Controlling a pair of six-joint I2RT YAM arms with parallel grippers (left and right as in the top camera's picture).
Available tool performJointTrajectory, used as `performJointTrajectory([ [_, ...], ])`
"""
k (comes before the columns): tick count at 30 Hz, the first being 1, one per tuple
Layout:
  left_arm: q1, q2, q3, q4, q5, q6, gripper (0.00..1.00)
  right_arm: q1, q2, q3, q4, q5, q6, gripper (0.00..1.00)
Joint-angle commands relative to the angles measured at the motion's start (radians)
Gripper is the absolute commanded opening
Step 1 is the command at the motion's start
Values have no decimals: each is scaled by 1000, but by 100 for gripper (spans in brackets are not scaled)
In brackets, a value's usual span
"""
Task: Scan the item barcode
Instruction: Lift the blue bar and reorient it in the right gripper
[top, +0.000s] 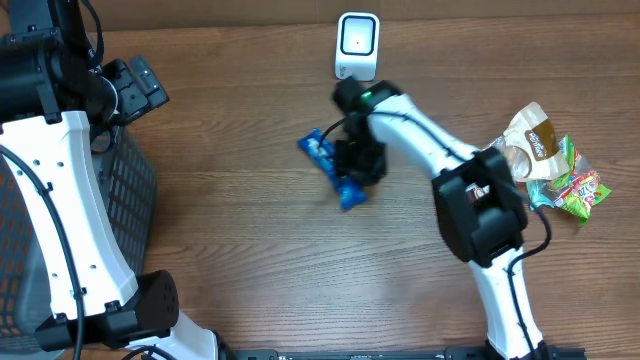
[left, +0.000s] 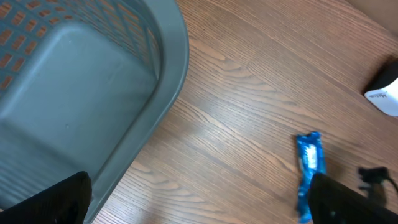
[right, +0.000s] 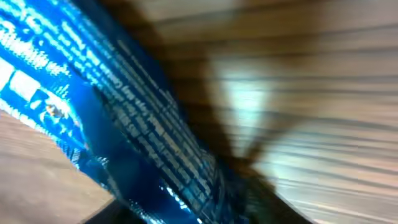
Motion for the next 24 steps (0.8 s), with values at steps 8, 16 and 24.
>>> performJointTrajectory([
  [8,-8,8,-1,-2,1,5,100,-62,-14,296,-133,-109,-372,88],
  [16,-8,8,-1,-2,1,5,100,-109,-6,266,54,-13,-666,97],
  [24,-8,8,-1,-2,1,5,100,-183,-5,82,193,-144,-663,95],
])
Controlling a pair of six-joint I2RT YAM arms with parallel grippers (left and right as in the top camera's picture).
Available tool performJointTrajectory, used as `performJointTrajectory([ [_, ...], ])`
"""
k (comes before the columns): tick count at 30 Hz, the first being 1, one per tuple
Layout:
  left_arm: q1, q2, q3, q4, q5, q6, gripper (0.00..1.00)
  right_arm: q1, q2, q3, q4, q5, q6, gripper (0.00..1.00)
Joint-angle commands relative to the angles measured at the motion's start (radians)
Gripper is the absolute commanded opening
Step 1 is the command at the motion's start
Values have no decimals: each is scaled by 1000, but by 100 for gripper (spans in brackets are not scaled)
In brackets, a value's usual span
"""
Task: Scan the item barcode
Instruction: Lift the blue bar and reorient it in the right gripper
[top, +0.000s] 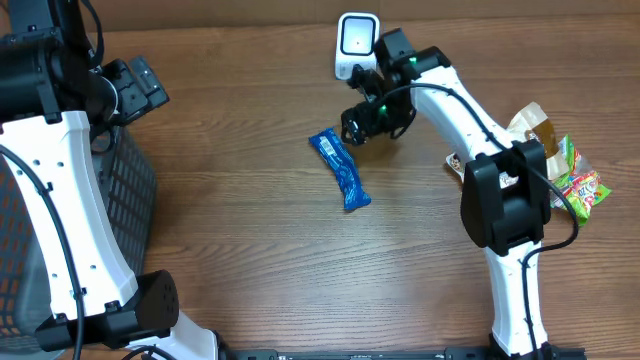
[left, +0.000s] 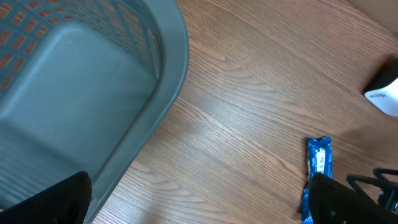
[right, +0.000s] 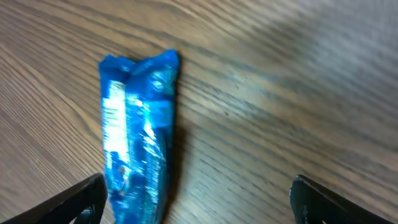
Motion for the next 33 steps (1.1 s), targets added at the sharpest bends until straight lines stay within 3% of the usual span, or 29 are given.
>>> performJointTrajectory([
  [1,-8,8,-1,-2,1,5,100,-45,-8,-51,50,-113,-8,95],
  [8,-8,8,-1,-2,1,5,100,-90,-8,-119,138,-225,-3,95],
  [17,-8,8,-1,-2,1,5,100,-90,6,-166,262,-224,168,95],
  [29,-20,8,-1,-2,1,5,100,-10,24,-166,282,-160,674,93],
  [33,-21,8,-1,-2,1,5,100,76,24,-166,285,-160,750,94],
])
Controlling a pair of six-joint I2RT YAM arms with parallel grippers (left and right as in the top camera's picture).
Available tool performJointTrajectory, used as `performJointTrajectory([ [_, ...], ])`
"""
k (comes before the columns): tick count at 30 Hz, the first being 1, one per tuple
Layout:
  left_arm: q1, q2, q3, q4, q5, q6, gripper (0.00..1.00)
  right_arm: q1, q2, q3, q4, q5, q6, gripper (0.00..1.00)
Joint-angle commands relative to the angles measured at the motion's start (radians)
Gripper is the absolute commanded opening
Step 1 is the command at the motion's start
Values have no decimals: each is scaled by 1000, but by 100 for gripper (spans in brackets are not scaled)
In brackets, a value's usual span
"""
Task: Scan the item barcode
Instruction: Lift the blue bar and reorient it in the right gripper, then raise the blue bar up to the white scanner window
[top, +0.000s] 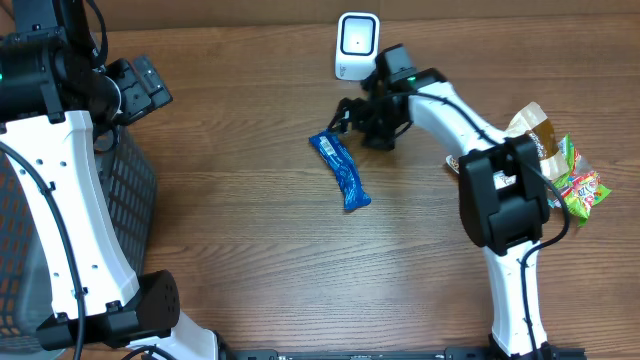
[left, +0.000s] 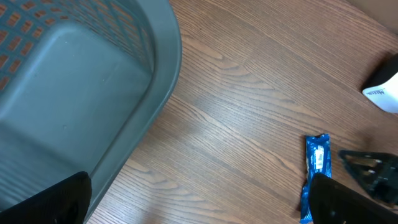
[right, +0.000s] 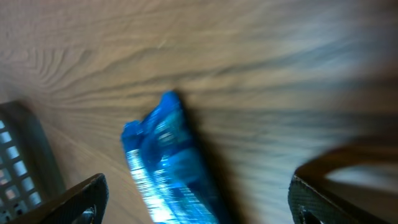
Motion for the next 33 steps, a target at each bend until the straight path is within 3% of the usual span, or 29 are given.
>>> performJointTrajectory([
  [1,-8,8,-1,-2,1,4,100,77,16,-3,2,23,90,94],
  [7,0,8,-1,-2,1,4,100,75,14,23,0,13,64,92],
  [12,-13,8,-1,-2,1,4,100,4,8,94,-53,-68,-88,88],
  [14,-21,8,-1,-2,1,4,100,-24,8,103,-53,-92,-214,89],
  [15,-20,8,-1,-2,1,4,100,-40,8,102,-50,-92,-384,89],
  [18,-19,8,-1,-2,1,5,100,-43,11,94,-76,-79,-639,89],
  [20,-22,8,-1,-2,1,4,100,-26,18,93,-111,-77,-726,89],
  [24,-21,8,-1,-2,1,4,100,-1,20,92,-179,6,-784,86],
  [33,-22,8,-1,-2,1,5,100,27,31,10,-209,58,-809,66],
])
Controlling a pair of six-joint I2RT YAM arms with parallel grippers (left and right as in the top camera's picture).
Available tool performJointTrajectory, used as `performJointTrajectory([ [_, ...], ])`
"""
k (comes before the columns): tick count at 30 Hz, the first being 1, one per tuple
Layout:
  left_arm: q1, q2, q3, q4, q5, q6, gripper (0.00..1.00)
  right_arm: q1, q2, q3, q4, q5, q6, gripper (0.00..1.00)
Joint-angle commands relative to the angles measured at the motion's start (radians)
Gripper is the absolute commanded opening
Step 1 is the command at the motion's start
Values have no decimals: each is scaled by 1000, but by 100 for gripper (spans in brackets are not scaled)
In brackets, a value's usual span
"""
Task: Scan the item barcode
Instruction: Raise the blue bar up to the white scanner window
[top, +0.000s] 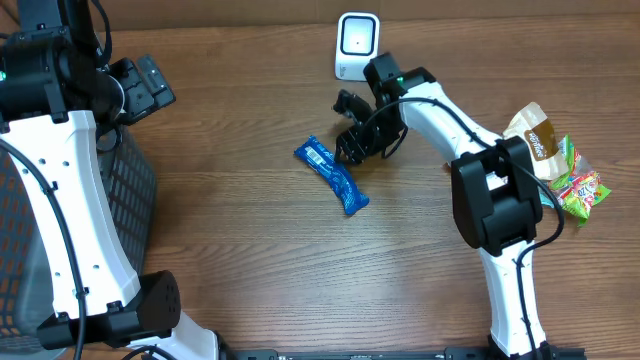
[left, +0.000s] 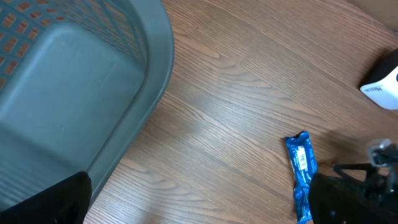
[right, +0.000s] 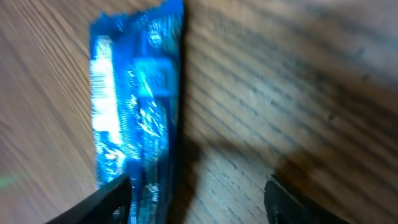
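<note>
A blue snack packet (top: 331, 177) lies flat and slanted on the wooden table, below and left of the white scanner (top: 357, 45). My right gripper (top: 354, 143) hovers low just right of the packet's upper half, open and empty. In the right wrist view the packet (right: 135, 106) lies lengthwise by my left finger, and the right gripper (right: 196, 202) has only wood in its gap. My left gripper (top: 143, 84) is high at the far left, open (left: 199, 205) and empty, seeing the packet (left: 301, 175) and the scanner (left: 382, 89) from afar.
A grey mesh basket (top: 60, 230) stands at the table's left edge, under my left arm, and fills the left of the left wrist view (left: 74, 93). A brown snack bag (top: 540, 135) and a green one (top: 578, 187) lie at the right edge.
My right gripper has moved down and left from beside the scanner to the packet's right side. The packet's upper end has shifted left, so it lies more slanted. The left arm barely moved.
My right gripper was first low over the blue packet, which filled its wrist view. Then the packet lay free on the table and the gripper stood open near the scanner, and it stayed there. Now it is back beside the packet, which has turned slightly.
</note>
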Motion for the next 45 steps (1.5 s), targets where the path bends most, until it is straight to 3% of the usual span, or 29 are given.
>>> performJointTrajectory([
  [1,-8,8,-1,-2,1,5,100,4,16,-31,8,17,-18,66],
  [7,-8,8,-1,-2,1,5,100,23,16,-35,23,-47,-18,66],
  [11,-8,8,-1,-2,1,5,100,35,16,-35,35,-80,-11,58],
  [15,-8,8,-1,-2,1,4,100,44,16,-35,33,-14,-10,50],
  [19,-8,8,-1,-2,1,5,100,61,17,-57,37,83,21,49],
  [23,-8,8,-1,-2,1,5,100,63,17,-111,67,90,59,36],
  [27,-8,8,-1,-2,1,4,100,63,16,-106,57,89,142,12],
  [29,-8,8,-1,-2,1,5,100,57,16,-90,34,85,162,5],
  [39,-8,8,-1,-2,1,5,100,-26,8,252,-155,-9,370,4],
  [45,-8,8,-1,-2,1,5,100,-62,-51,372,-70,91,517,4],
])
